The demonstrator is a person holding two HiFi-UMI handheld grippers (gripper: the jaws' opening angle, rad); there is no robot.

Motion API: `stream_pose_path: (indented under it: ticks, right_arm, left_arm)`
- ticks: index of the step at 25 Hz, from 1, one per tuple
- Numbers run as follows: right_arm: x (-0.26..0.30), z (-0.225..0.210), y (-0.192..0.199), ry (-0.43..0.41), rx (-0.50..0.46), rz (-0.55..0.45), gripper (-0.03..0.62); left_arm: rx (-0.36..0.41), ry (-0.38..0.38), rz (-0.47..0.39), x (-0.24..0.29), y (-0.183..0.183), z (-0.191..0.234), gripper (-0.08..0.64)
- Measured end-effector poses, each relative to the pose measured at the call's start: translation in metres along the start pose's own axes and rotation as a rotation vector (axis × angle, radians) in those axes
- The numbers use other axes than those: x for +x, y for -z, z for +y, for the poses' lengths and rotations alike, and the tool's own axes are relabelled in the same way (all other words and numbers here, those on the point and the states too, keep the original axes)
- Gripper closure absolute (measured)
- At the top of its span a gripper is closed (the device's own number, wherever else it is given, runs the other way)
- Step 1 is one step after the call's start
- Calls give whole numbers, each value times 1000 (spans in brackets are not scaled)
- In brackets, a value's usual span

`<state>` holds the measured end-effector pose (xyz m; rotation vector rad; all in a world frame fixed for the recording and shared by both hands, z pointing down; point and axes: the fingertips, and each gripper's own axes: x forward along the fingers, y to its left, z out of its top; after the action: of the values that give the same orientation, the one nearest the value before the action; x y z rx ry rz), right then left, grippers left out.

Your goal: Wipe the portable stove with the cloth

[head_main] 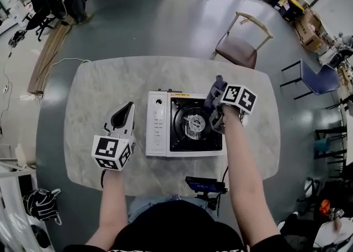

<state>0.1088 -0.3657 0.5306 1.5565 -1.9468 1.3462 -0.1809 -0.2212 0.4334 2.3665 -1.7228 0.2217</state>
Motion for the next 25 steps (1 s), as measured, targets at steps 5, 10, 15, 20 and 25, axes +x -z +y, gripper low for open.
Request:
stream_pose_path:
  ticks: [5,10,15,20,25]
  right_arm:
    - [16,-14,6,156,-323,98,529]
    - [25,-18,16,222,-547,208,529]
    - [28,-10,24,235,-641,277,529]
    - [30,3,34,219,-662,271,529]
    - [32,20,46,135,-598,278,529]
  left_arm:
    - [-3,-18,9,0,3,7,549]
    - [-10,-37,6,-5,4,14,549]
    - [-17,-50,3,-11,5,20,549]
    - [-19,-52,-5,-15,4,24,549]
    - [-22,-52,-13,-19,2,26,549]
